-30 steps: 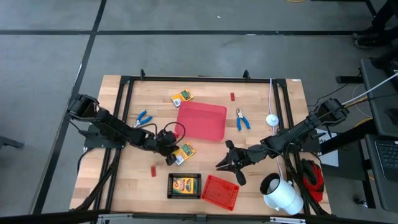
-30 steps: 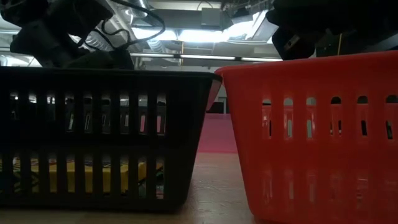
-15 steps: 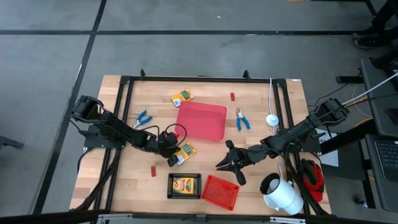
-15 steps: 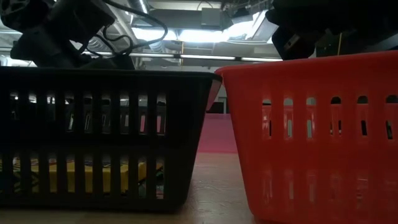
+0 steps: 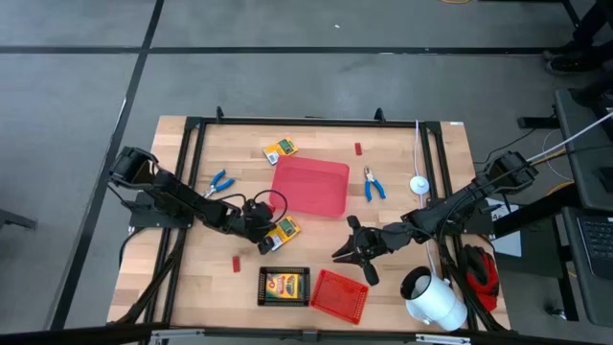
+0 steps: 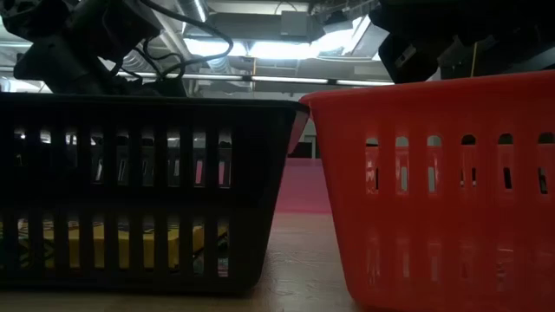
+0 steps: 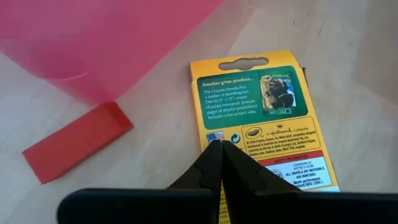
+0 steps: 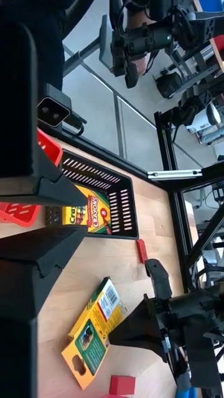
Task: Pick & Place School Supplies
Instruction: Put the crayon box into the black bin
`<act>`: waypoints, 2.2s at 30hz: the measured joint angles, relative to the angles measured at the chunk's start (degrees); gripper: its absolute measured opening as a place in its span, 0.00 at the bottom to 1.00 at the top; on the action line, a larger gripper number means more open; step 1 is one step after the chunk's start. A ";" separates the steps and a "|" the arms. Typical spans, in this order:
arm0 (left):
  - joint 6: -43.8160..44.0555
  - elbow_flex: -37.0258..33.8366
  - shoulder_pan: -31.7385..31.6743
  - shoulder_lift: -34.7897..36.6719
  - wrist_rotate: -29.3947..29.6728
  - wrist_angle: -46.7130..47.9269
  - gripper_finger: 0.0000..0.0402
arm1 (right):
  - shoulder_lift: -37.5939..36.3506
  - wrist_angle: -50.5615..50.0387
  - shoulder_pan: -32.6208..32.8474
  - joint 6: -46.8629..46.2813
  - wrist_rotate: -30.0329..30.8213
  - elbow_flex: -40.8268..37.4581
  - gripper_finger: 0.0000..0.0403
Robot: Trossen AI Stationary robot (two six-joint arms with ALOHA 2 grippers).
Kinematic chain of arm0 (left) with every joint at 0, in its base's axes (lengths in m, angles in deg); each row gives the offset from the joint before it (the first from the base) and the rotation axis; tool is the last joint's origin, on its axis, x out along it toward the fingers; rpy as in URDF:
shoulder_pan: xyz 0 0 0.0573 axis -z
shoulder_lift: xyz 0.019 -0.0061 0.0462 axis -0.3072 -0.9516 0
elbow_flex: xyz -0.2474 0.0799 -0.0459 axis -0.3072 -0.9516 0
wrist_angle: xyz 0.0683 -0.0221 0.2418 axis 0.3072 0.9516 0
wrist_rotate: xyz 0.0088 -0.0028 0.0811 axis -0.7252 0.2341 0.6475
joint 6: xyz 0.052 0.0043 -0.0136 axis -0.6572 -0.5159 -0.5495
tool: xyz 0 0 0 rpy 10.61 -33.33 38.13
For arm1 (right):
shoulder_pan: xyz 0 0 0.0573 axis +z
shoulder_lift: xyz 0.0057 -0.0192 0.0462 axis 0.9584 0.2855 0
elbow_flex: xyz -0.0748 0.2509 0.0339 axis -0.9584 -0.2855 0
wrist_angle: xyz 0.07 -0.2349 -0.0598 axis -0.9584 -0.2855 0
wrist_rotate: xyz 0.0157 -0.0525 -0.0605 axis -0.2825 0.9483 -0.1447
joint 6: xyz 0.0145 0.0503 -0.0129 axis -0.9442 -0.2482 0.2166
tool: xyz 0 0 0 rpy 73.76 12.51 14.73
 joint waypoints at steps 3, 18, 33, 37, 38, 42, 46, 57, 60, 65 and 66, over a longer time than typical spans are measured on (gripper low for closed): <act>0.00 0.00 0.00 -0.02 0.24 0.29 0.00 | 0.00 0.01 -0.01 -0.02 -0.01 0.00 0.15; 1.66 -2.22 -0.21 -0.06 2.33 0.67 0.00 | -0.02 1.23 0.02 -0.16 -0.24 0.00 0.15; 0.39 -11.96 -0.31 -0.33 -0.47 -24.39 0.00 | 3.52 1.28 -0.48 4.28 -0.20 0.00 0.15; -0.18 -11.89 -0.98 -0.38 -3.19 -26.20 0.00 | 4.32 1.23 -0.59 4.28 0.00 0.00 0.15; -0.50 -11.90 -0.96 -0.44 -4.04 -27.00 0.00 | 4.41 1.23 -0.59 4.29 0.00 0.00 0.15; -3.66 -11.79 -0.81 -0.46 -7.11 -34.30 0.00 | 4.46 1.23 -0.67 4.55 0.00 0.00 0.15; -5.04 -11.84 -0.92 -0.38 -6.40 -34.96 0.00 | 4.46 1.23 -0.81 4.55 0.00 0.00 0.15; -4.18 -11.72 -0.59 -0.28 -6.05 -34.38 0.00 | 4.46 1.23 -0.93 4.81 0.26 0.00 0.15; -3.87 -11.69 -0.59 -0.62 -5.51 -34.40 0.00 | 4.46 1.23 -0.94 4.94 0.26 0.00 0.15; -3.43 -11.39 -0.59 -2.93 -5.38 -35.17 0.00 | 4.46 1.23 -0.94 4.95 0.29 0.00 0.15; -3.43 -11.13 -0.59 -3.46 -5.40 -35.17 0.00 | 4.46 1.23 -0.94 4.95 0.32 0.00 0.15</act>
